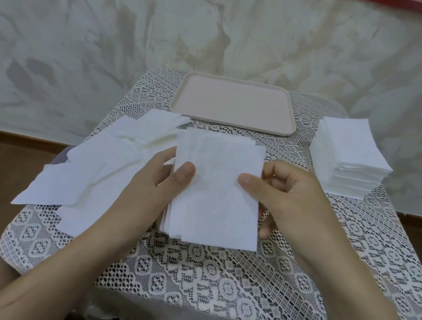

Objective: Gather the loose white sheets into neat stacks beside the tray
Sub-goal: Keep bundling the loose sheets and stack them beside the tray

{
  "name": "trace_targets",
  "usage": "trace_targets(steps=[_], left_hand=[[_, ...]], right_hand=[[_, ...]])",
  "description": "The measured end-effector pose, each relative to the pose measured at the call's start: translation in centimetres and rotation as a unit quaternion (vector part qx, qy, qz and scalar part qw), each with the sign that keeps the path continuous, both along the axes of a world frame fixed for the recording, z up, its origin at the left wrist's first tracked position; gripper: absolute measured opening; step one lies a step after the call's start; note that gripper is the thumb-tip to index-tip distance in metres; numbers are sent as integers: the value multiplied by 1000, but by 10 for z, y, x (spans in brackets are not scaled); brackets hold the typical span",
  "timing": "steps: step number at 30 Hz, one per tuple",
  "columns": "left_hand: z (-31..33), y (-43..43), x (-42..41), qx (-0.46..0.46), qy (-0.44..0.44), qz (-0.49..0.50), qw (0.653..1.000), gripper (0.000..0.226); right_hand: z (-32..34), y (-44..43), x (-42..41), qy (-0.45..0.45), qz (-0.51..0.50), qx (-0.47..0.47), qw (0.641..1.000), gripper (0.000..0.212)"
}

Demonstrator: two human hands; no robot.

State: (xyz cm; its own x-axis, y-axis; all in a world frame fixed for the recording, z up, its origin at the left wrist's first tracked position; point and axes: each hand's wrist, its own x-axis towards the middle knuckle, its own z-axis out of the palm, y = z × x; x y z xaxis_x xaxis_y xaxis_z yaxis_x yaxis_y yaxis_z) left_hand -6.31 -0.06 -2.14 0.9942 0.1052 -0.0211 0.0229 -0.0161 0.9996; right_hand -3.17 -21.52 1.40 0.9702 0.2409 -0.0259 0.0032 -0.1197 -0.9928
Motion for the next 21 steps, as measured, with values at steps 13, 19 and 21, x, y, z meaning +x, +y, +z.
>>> trace_targets(steps=[13,19,21], left_hand=[[2,0,-1,-6,11,-9,1000,83],[2,-1,-1,0,0,-6,1000,83],[1,-1,0,-2,-3,-7,1000,84]], right_hand=[[2,12,-4,-9,-13,30,999,17],[4,11,-3,-25,-43,53,997,18],[3,14,-2,-18,-47,55,997,18]])
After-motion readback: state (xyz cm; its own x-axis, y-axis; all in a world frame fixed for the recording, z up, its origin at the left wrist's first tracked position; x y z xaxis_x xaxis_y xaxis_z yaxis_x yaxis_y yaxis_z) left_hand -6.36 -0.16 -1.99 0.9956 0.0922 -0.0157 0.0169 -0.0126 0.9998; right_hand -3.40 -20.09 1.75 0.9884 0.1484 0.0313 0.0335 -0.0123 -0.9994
